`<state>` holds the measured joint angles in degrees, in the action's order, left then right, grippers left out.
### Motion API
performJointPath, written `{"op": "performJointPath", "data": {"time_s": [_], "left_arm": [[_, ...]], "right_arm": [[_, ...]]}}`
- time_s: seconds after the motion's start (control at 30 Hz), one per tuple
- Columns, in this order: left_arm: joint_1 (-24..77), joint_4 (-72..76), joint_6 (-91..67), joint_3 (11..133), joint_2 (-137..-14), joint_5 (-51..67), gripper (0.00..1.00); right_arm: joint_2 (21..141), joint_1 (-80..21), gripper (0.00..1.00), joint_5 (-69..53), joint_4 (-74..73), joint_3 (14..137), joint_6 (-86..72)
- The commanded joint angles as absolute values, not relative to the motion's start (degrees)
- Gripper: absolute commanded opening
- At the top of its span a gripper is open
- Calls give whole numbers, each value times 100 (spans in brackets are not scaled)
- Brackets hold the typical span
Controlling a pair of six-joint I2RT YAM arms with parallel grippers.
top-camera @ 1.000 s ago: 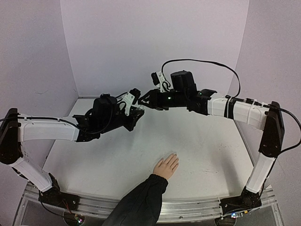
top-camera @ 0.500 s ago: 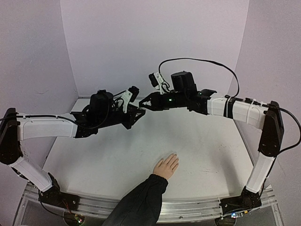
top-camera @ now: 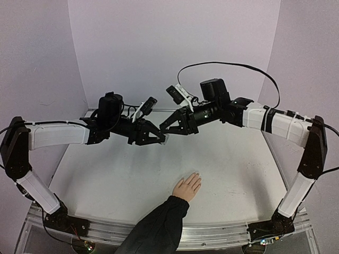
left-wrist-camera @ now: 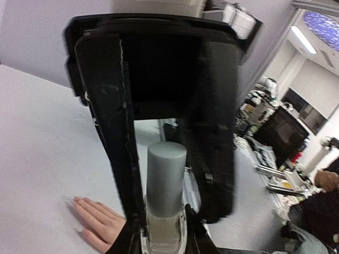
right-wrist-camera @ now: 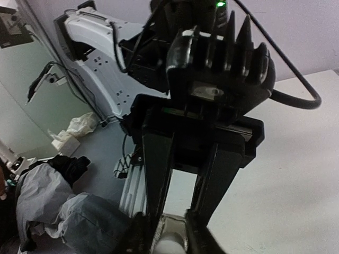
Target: Paint the nails
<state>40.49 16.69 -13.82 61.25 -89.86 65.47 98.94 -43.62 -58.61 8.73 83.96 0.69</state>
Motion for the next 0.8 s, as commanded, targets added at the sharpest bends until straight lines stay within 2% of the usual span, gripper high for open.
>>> {"op": "performJointPath", "data": {"time_s": [0.0, 0.03, 0.1, 0.17, 0.23, 0.37, 0.53, 0.6, 0.7, 0.77], "left_arm": [[4142, 2079, -965, 5977, -8544, 4727, 0], [4171, 1992, -823, 5890, -8446, 4099, 0], [4283, 1853, -506, 5714, -8262, 2673, 0], [4512, 1736, -104, 5590, -8078, 1552, 0], [4801, 1635, 412, 5572, -8005, 661, 0], [5213, 1601, 793, 5669, -8044, -509, 0], [5322, 1608, 628, 5787, -8192, -934, 0], [5358, 1602, 596, 5855, -8260, -997, 0], [5395, 1600, 572, 5917, -8327, -1029, 0], [5413, 1600, 558, 5939, -8353, -1028, 0]], "right_arm": [[9416, -4627, 57, -4185, 1032, 8360, 55], [9361, -4630, 72, -3685, 1029, 8364, -135], [9253, -4629, 85, -2898, 1035, 8344, -358], [9170, -4628, 93, -2394, 1109, 8317, -654], [9135, -4629, 96, -2069, 1237, 8294, -1083], [9226, -4630, 94, -1589, 1513, 8289, -2108], [9414, -4661, 81, -1285, 1630, 8326, -2780], [9481, -4668, 69, -1264, 1634, 8392, -2787], [9565, -4669, 62, -1382, 1635, 8458, -2849], [9659, -4682, 61, -1513, 1635, 8483, -2893]]}}
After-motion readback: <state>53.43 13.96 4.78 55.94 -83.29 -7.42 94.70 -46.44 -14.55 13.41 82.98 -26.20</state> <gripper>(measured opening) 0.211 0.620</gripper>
